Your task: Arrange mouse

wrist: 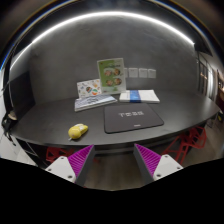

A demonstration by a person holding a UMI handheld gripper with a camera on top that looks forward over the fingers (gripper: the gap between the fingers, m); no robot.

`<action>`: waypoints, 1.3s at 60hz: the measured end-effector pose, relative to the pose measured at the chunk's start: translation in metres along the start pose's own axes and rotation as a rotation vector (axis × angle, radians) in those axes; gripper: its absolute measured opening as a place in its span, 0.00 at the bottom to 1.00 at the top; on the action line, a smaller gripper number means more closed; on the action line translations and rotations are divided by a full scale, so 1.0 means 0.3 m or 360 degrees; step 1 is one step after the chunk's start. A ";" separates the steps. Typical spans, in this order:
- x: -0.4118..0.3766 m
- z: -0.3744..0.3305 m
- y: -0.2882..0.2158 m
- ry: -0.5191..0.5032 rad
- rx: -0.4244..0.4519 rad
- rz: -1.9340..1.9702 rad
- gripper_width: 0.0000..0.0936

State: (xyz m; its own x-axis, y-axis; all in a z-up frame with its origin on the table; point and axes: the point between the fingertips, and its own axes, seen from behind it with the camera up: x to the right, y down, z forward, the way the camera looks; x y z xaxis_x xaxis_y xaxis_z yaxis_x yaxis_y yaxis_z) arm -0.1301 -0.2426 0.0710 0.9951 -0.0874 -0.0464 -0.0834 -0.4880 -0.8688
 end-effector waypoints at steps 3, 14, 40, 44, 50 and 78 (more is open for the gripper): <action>-0.035 0.023 -0.001 -0.0076 0.0005 -0.0024 0.88; -0.211 0.203 0.091 -0.0407 -0.0090 -0.0283 0.88; -0.611 0.450 0.127 -0.0635 -0.0195 -0.0540 0.89; -0.590 0.447 0.129 -0.0569 -0.0260 -0.0508 0.88; -0.558 0.439 0.125 -0.0483 -0.0324 -0.0401 0.88; -0.665 0.690 -0.022 -0.0085 -0.0046 -0.0134 0.63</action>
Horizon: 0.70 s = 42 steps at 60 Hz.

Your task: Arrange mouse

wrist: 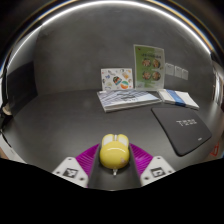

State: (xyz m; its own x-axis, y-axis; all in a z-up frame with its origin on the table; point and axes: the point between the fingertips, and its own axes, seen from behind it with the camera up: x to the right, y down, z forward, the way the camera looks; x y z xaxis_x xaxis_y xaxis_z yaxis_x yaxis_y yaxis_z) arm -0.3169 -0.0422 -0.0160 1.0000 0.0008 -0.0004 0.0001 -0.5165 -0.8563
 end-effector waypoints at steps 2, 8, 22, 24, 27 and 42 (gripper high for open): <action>-0.007 0.009 -0.005 0.0004 0.0022 0.0025 0.55; -0.003 0.018 -0.008 0.0043 -0.0013 0.0087 0.45; -0.066 -0.104 -0.219 -0.0186 0.0121 -0.0074 0.41; -0.022 -0.136 -0.292 -0.0180 0.0187 -0.0088 0.41; 0.085 -0.179 -0.388 -0.0158 0.0269 -0.0111 0.41; 0.853 -0.080 -0.454 0.0164 0.0266 -0.0061 0.41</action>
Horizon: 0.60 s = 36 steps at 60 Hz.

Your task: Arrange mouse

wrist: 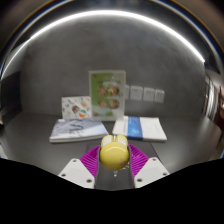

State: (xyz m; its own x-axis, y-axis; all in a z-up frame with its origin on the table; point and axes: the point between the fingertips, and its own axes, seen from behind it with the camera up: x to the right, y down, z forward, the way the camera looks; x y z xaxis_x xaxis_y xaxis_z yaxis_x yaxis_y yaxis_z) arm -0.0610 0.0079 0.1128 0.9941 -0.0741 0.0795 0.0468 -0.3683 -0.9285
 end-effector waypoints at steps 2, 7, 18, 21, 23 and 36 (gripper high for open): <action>0.051 0.042 0.056 -0.0005 -0.0064 0.0041 0.41; 0.119 0.115 0.174 -0.0064 -0.0202 0.0117 0.41; 0.132 0.205 0.313 -0.0225 -0.0373 0.0112 0.41; 0.119 0.209 0.347 -0.0255 -0.0428 0.0126 0.41; 0.119 0.214 0.369 -0.0275 -0.0428 0.0098 0.42; 0.101 0.204 0.364 -0.0383 -0.0416 0.0038 0.58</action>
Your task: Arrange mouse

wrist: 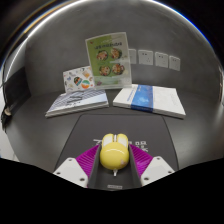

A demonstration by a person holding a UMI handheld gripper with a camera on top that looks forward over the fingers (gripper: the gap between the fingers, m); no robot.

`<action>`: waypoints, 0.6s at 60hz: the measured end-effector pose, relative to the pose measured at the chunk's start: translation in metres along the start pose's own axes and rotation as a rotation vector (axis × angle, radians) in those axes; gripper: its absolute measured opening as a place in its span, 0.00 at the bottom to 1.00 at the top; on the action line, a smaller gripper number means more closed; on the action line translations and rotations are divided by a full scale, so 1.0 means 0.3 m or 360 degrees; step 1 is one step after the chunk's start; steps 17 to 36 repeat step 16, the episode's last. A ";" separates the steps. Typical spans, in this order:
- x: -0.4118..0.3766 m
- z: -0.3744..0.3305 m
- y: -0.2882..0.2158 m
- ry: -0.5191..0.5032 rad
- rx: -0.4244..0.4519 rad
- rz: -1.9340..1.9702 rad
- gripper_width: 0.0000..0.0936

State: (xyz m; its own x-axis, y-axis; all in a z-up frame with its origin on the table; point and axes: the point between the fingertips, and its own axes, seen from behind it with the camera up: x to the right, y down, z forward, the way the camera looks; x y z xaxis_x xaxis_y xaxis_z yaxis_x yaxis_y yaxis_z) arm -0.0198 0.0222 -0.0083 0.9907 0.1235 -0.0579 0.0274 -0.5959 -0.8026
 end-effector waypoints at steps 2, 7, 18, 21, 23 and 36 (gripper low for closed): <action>-0.006 -0.008 0.006 -0.0012 -0.0015 0.0005 0.73; -0.007 -0.070 0.014 -0.0048 0.0001 0.0025 0.91; 0.032 -0.241 0.051 -0.0071 0.0049 0.0127 0.90; 0.032 -0.241 0.051 -0.0071 0.0049 0.0127 0.90; 0.032 -0.241 0.051 -0.0071 0.0049 0.0127 0.90; 0.032 -0.241 0.051 -0.0071 0.0049 0.0127 0.90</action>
